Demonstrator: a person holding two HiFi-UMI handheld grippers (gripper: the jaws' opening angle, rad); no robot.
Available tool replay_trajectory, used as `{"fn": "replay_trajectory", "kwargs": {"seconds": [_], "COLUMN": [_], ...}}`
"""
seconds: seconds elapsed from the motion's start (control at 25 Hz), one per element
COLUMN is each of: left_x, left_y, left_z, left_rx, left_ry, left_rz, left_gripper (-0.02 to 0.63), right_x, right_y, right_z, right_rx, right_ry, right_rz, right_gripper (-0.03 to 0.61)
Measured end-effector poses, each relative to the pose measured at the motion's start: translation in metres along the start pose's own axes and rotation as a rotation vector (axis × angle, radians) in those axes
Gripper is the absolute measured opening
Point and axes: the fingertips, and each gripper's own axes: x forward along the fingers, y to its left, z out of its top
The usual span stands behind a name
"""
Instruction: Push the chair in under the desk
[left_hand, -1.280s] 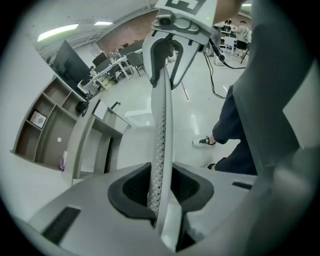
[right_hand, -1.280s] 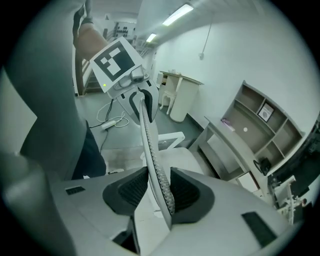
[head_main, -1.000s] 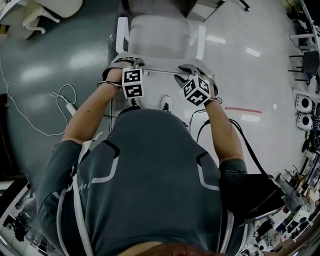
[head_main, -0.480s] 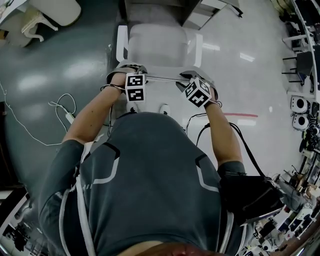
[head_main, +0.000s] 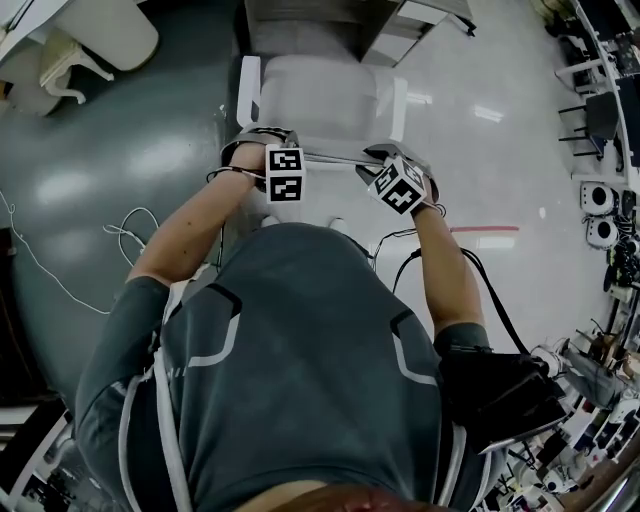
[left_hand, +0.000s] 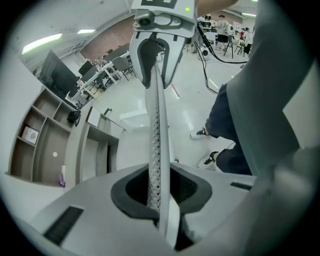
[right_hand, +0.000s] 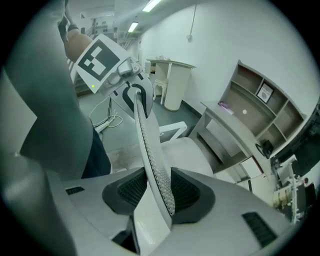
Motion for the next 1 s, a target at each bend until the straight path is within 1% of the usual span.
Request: {"fn": "replay_trajectory", "kwargs": {"seconds": [0.2,0.32,0.4,0.48,0.64,0.8,0.92,1.0], "left_x": [-0.002,0.001,0.003,0.004,0.011,0.019,0.023,0.027], "left_y": [0.014,0.024,0.029,0.039,0.059,0.084,0.100,0.113], "left_z": [-0.014,-0.025,-0.031,-0.033,-0.031,-0.035,-0.036,-0.036], "left_rx": [-0.007,0.000,0.006,0.009,0.004,-0.004,0.011,0.006], "left_ry": [0.008,-0.002,-0.007,-0.011,-0.026,-0.034,-0.038,-0.032], "left_rz": [0.026,-0.022,-0.048,-0.040,-0.015,-0.020,0.016,0.031], "left_gripper": [0.083,0.075,0.069,0.067,0.069,0.074,0.080,0.080], "right_x": [0.007,0.015,0.020,0.023,0.029,0.035,0.039,0.041], "right_y": [-0.008,-0.016,-0.022,-0.032,-0.052,-0.074,-0.084,-0.096], "right_z": [0.015,0.025,0.030,0.034,0.034,0.047,0.045,0.047], "right_rx": [0.009,0.013,0.032,0.043,0.032,0.045,0.079,0.080], "right_ry": [0.007,-0.003,0.006,0.014,0.037,0.031,0.048,0.049], "right_rz": [-0.018,-0.043,-0.041,-0.027,0.032,0.076,0.087,0.079], "right_gripper": [0.163,0.163,0.169,0.170,0.164,0.161,0.158,0.158]}}
